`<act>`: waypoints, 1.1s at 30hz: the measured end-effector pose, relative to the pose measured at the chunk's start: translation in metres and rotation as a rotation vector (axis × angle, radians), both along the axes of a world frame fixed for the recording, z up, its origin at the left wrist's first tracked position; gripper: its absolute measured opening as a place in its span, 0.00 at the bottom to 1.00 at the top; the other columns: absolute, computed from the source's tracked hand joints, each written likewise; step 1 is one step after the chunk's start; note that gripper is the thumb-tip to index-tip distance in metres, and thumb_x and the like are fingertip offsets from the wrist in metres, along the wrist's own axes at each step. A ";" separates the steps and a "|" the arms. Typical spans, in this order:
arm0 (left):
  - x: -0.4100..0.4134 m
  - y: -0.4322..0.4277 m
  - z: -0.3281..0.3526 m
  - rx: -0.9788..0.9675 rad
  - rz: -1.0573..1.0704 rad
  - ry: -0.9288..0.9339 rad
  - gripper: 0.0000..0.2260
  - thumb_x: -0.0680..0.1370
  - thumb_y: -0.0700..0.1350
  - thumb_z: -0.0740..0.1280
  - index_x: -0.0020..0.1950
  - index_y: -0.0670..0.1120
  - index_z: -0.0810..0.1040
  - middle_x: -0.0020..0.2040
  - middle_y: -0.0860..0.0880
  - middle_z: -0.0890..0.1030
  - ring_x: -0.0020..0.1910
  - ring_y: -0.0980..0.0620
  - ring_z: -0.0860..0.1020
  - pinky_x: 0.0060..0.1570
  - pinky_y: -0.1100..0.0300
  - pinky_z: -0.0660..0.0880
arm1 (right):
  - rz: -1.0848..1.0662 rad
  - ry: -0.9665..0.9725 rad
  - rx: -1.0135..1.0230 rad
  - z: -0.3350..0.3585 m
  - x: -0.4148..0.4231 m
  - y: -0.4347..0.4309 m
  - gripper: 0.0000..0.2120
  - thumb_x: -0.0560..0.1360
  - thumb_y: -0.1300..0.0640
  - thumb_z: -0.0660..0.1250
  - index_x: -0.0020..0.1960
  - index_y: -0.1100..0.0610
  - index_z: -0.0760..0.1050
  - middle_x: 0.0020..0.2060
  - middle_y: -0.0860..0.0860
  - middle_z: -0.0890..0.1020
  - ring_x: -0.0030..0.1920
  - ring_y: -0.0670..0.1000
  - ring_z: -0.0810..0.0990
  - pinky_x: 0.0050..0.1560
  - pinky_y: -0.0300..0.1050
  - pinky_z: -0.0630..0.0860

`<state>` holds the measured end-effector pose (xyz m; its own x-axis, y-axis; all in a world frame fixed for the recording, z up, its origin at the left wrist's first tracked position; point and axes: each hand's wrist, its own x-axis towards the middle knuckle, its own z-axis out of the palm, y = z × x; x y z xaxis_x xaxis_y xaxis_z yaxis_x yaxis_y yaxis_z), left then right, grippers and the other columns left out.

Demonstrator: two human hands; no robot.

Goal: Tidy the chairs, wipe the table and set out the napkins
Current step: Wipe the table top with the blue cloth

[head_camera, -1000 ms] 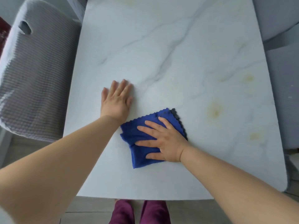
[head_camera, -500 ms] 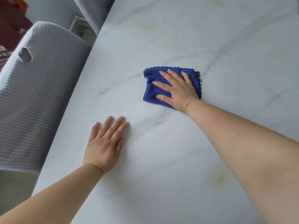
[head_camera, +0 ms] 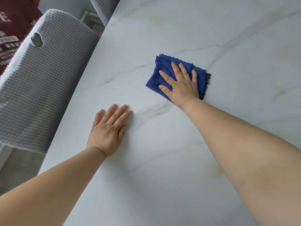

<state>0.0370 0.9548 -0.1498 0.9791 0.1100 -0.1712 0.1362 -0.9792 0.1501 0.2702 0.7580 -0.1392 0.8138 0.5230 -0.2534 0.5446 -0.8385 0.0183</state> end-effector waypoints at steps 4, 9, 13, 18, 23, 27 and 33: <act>0.000 -0.001 0.001 -0.016 -0.015 -0.019 0.23 0.81 0.54 0.47 0.76 0.55 0.60 0.77 0.55 0.61 0.76 0.46 0.58 0.72 0.47 0.52 | 0.001 0.024 0.016 0.002 -0.071 -0.017 0.28 0.76 0.31 0.40 0.74 0.31 0.41 0.78 0.44 0.40 0.77 0.50 0.38 0.74 0.60 0.39; -0.006 -0.003 0.001 -0.030 -0.038 -0.062 0.23 0.81 0.52 0.47 0.76 0.54 0.60 0.77 0.55 0.59 0.76 0.47 0.55 0.71 0.48 0.51 | 0.053 -0.008 0.074 -0.005 -0.183 -0.041 0.29 0.75 0.31 0.40 0.75 0.34 0.49 0.79 0.47 0.48 0.78 0.53 0.45 0.73 0.63 0.41; -0.007 -0.009 0.001 -0.037 0.005 -0.019 0.22 0.82 0.51 0.48 0.77 0.55 0.55 0.79 0.55 0.53 0.78 0.48 0.48 0.74 0.45 0.44 | 0.102 -0.014 0.156 -0.009 -0.278 -0.060 0.26 0.76 0.33 0.50 0.73 0.37 0.62 0.77 0.50 0.59 0.77 0.56 0.55 0.72 0.65 0.48; -0.042 -0.045 0.015 -0.075 0.027 0.055 0.23 0.82 0.53 0.46 0.78 0.54 0.51 0.79 0.53 0.46 0.78 0.48 0.42 0.74 0.44 0.38 | 0.177 0.008 0.159 -0.010 -0.379 -0.087 0.27 0.77 0.33 0.51 0.74 0.36 0.57 0.78 0.50 0.55 0.77 0.56 0.53 0.71 0.67 0.49; -0.067 -0.077 0.017 -0.097 -0.036 0.091 0.23 0.82 0.55 0.44 0.78 0.54 0.51 0.79 0.54 0.46 0.78 0.49 0.41 0.74 0.44 0.37 | 0.353 0.061 0.138 -0.009 -0.421 -0.124 0.28 0.76 0.33 0.54 0.75 0.36 0.56 0.78 0.50 0.54 0.77 0.56 0.51 0.71 0.67 0.48; -0.048 -0.092 0.016 -0.115 -0.068 0.068 0.23 0.82 0.55 0.45 0.78 0.54 0.54 0.79 0.53 0.47 0.78 0.48 0.42 0.74 0.44 0.37 | 0.536 0.143 0.176 -0.012 -0.395 -0.149 0.25 0.78 0.36 0.56 0.73 0.34 0.57 0.78 0.44 0.54 0.78 0.52 0.50 0.72 0.66 0.47; -0.009 -0.114 0.014 -0.147 -0.069 0.038 0.23 0.83 0.55 0.44 0.77 0.54 0.56 0.79 0.53 0.48 0.78 0.49 0.43 0.74 0.45 0.38 | 0.456 0.042 0.215 -0.015 -0.313 -0.159 0.24 0.77 0.35 0.55 0.72 0.36 0.61 0.76 0.45 0.60 0.76 0.52 0.54 0.73 0.62 0.47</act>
